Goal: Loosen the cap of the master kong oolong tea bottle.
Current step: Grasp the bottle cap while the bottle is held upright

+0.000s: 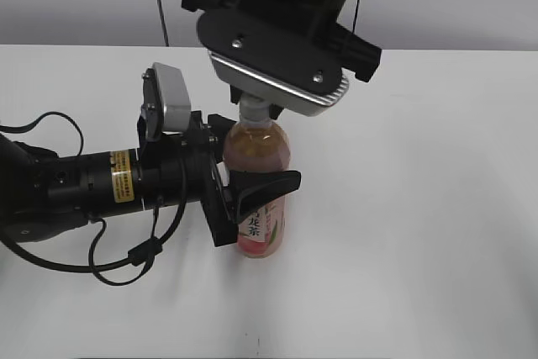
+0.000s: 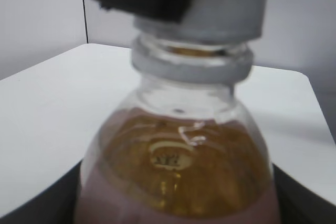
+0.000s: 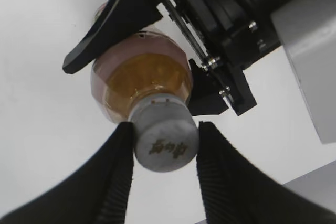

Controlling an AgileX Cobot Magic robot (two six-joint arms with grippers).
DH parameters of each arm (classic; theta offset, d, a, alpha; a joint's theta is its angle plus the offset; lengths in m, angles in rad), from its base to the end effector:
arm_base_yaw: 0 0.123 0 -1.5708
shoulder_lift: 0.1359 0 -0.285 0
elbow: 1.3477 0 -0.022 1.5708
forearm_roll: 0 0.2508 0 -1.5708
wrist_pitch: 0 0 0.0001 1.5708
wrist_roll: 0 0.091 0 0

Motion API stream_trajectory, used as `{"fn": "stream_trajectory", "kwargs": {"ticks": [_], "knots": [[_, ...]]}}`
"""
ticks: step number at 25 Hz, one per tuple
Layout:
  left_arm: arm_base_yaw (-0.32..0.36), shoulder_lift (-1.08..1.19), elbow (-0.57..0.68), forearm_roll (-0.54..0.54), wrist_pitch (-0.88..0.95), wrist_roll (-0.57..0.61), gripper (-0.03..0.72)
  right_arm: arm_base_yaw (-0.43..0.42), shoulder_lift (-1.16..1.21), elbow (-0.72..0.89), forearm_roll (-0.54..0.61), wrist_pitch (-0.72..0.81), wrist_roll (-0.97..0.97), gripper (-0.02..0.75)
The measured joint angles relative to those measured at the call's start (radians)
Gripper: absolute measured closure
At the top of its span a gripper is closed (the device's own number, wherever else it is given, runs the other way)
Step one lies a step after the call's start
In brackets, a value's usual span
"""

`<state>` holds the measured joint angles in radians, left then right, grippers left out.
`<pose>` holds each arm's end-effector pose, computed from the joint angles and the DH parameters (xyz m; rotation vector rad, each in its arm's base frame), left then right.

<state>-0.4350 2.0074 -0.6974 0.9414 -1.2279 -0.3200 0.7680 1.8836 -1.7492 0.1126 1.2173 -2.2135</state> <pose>0.2596 -0.1970 0.1226 1.0705 1.4505 -0.9905 0.2829 0.2866 0.3037 -2.8221 0.2586 -0.1706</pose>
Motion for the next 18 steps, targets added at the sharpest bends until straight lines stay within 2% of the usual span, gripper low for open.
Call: {"fn": "stream_trajectory", "kwargs": {"ticks": [3, 7, 18], "knots": [[0.000, 0.000, 0.000, 0.003, 0.000, 0.000, 0.232, 0.000, 0.000, 0.000, 0.002, 0.000, -0.092, 0.458], [0.000, 0.000, 0.000, 0.004, 0.000, 0.000, 0.233, -0.001, 0.000, 0.000, 0.002, -0.001, -0.118, 0.458], [0.002, 0.000, 0.000, 0.007, -0.001, -0.002, 0.233, -0.002, -0.001, 0.000, 0.003, -0.001, 0.028, 0.433]]}}
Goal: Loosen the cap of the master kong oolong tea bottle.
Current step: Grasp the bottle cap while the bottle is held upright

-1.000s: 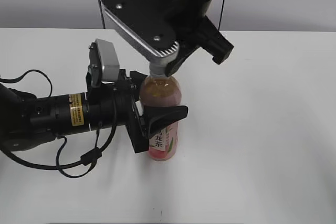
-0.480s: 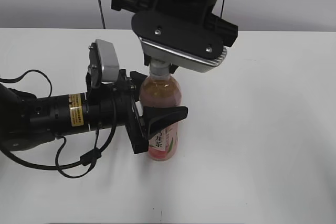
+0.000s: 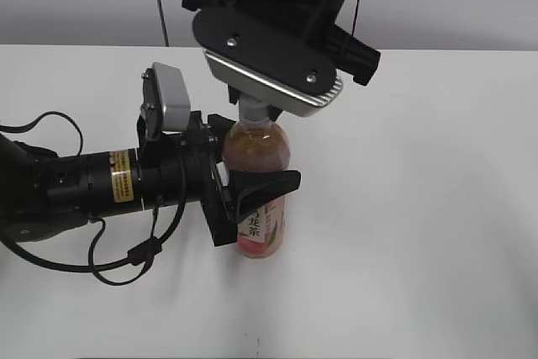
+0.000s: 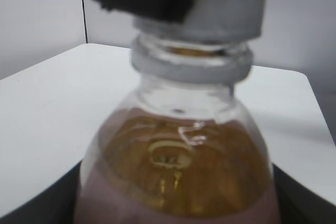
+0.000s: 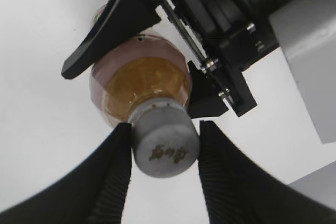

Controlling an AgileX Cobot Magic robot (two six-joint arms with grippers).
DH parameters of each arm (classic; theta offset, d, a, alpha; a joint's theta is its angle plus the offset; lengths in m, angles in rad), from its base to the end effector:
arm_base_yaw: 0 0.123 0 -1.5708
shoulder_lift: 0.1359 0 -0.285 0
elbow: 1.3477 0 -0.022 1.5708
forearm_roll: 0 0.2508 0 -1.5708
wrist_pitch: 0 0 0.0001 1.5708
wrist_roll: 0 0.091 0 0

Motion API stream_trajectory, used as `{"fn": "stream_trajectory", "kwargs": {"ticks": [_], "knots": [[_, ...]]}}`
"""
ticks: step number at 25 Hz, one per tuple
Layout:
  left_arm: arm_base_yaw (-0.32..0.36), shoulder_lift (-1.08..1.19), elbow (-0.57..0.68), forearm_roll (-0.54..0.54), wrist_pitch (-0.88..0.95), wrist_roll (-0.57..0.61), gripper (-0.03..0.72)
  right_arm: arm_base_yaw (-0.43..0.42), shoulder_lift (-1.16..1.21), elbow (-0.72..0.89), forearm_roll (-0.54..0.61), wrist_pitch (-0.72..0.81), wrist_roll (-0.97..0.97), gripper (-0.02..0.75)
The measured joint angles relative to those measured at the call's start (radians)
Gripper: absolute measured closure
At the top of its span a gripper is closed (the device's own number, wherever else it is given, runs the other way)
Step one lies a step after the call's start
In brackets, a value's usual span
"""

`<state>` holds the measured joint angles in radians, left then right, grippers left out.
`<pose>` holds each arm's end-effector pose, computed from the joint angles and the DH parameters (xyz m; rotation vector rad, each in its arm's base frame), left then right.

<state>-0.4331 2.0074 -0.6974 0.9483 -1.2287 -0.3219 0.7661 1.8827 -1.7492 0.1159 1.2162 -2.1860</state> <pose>0.2594 -0.1967 0.1225 1.0747 1.4497 -0.9936 0.2832 0.2862 0.3041 -2.8132 0.3006 -0.1631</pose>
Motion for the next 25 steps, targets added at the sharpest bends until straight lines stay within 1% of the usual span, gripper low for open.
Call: {"fn": "stream_trajectory", "kwargs": {"ticks": [2, 4, 8, 10, 13, 16, 19, 25], "knots": [[0.000, 0.000, 0.000, 0.000, 0.000, -0.003, 0.233, 0.000, 0.000, 0.000, 0.009, 0.000, 0.025, 0.406], [0.000, 0.000, 0.000, 0.000, 0.000, -0.005, 0.233, 0.000, 0.000, 0.000, 0.018, 0.000, 0.056, 0.358], [0.000, 0.000, 0.000, 0.000, 0.000, -0.010, 0.233, 0.000, 0.000, 0.000, 0.034, 0.000, 0.163, 0.204], [0.000, 0.000, 0.000, 0.000, 0.000, -0.010, 0.233, 0.000, 0.000, 0.000, 0.043, 0.000, 0.226, 0.164], [0.000, 0.000, 0.000, 0.000, 0.000, -0.010, 0.233, 0.000, 0.000, 0.000, 0.067, 0.000, 0.344, 0.162], [0.000, 0.000, 0.000, 0.001, 0.000, -0.010, 0.233, 0.001, -0.001, 0.000, 0.077, 0.000, 0.503, 0.162], [0.000, 0.000, 0.000, 0.001, 0.000, -0.011, 0.233, 0.001, -0.017, -0.003, 0.088, 0.001, 0.726, 0.162], [0.000, 0.000, 0.000, 0.001, 0.000, -0.012, 0.233, 0.001, -0.026, -0.070, 0.102, 0.003, 1.139, 0.162]]}}
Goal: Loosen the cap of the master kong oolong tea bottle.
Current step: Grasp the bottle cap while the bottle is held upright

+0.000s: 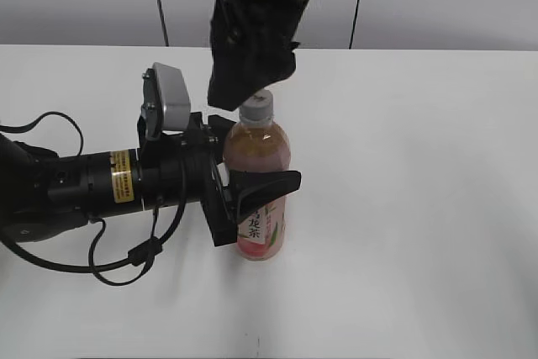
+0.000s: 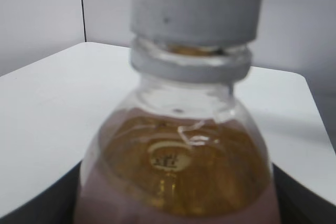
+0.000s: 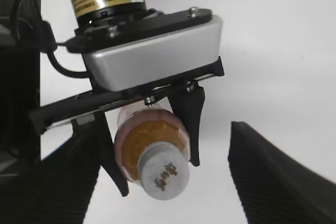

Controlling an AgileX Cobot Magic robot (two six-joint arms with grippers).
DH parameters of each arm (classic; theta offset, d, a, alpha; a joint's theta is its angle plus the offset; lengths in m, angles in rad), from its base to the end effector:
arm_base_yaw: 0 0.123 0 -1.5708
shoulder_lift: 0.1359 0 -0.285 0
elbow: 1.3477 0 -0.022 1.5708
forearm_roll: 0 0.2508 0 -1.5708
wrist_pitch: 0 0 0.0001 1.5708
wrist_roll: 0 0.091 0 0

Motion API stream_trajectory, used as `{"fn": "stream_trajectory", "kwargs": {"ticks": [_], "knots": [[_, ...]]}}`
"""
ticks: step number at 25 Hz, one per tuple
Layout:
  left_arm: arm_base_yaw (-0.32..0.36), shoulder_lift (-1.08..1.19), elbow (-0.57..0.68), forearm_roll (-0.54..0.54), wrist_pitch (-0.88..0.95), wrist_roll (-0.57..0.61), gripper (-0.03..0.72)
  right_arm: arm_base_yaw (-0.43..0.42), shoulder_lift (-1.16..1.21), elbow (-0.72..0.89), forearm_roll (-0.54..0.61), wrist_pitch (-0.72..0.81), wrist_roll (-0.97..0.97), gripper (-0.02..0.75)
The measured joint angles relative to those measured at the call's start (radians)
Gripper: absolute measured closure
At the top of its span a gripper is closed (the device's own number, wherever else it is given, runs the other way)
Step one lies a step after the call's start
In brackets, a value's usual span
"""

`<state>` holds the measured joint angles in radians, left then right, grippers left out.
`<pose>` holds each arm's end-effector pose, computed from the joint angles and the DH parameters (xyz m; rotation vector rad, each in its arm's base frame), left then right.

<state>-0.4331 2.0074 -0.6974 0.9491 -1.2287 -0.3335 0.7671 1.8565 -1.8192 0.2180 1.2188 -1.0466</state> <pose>0.2594 -0.1967 0.1225 1.0682 1.4572 -1.0021 0.2762 0.2919 0.3358 -2.1033 1.7035 0.2191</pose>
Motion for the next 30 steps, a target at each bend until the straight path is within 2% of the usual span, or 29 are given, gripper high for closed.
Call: {"fn": "stream_trajectory", "kwargs": {"ticks": [11, 18, 30], "knots": [[0.000, 0.000, 0.000, 0.000, 0.000, 0.000, 0.233, 0.000, -0.002, -0.012, 0.000, 0.000, 0.654, 0.164], [0.000, 0.000, 0.000, 0.000, 0.000, 0.000, 0.233, 0.000, -0.001, -0.012, -0.111, 0.001, 1.019, 0.181], [0.000, 0.000, -0.001, 0.000, 0.001, -0.002, 0.233, 0.000, -0.001, 0.058, -0.076, 0.002, 1.113, 0.225]]}}
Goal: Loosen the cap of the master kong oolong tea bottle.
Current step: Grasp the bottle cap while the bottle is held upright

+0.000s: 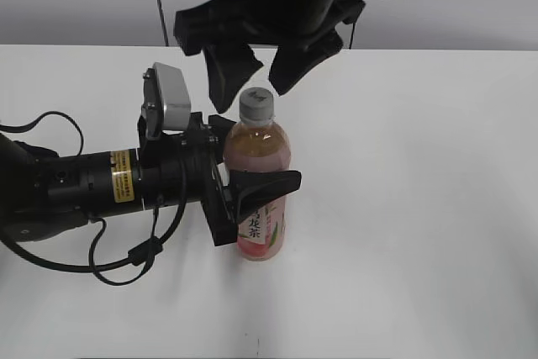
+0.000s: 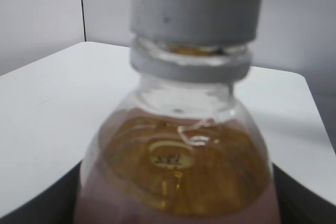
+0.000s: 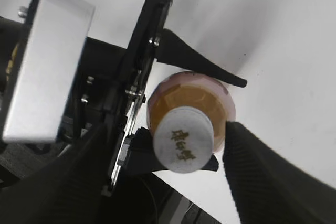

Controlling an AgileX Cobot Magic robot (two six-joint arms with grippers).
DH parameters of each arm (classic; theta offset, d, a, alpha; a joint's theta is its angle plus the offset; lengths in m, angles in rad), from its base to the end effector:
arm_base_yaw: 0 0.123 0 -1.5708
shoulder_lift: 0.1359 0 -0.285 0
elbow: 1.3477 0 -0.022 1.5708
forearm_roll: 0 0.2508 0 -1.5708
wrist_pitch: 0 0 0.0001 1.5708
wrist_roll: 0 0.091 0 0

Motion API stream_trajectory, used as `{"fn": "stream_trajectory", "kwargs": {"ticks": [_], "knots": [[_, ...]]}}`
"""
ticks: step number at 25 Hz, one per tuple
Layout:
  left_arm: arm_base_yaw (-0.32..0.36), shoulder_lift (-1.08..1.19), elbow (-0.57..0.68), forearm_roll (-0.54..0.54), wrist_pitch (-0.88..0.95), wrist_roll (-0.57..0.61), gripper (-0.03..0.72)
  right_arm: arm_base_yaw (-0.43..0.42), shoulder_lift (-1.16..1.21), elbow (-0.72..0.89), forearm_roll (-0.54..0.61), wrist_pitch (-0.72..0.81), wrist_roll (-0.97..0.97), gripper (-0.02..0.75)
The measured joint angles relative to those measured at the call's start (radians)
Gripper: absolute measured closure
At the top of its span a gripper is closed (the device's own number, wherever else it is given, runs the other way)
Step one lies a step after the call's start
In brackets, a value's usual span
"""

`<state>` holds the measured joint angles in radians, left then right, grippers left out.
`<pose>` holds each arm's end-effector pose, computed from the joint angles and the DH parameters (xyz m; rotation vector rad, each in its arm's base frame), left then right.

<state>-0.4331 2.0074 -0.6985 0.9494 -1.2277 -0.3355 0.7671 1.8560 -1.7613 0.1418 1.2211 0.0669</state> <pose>0.2596 -0.1968 0.1226 1.0677 1.4582 -1.0026 0.2781 0.2849 0.3183 -0.9468 2.6997 0.3857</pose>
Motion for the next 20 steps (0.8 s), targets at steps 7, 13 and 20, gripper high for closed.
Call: {"fn": "stream_trajectory", "kwargs": {"ticks": [7, 13, 20], "knots": [[0.000, 0.000, 0.000, 0.002, 0.000, 0.000, 0.233, 0.000, 0.000, 0.010, -0.028, 0.000, 0.002, 0.256], [0.000, 0.000, 0.000, 0.002, 0.000, 0.000, 0.233, 0.000, 0.026, 0.010, -0.033, 0.000, 0.002, 0.273], [0.000, 0.000, 0.000, 0.002, 0.000, 0.000, 0.233, 0.000, 0.037, 0.011, -0.035, 0.000, -0.030, 0.451]]}}
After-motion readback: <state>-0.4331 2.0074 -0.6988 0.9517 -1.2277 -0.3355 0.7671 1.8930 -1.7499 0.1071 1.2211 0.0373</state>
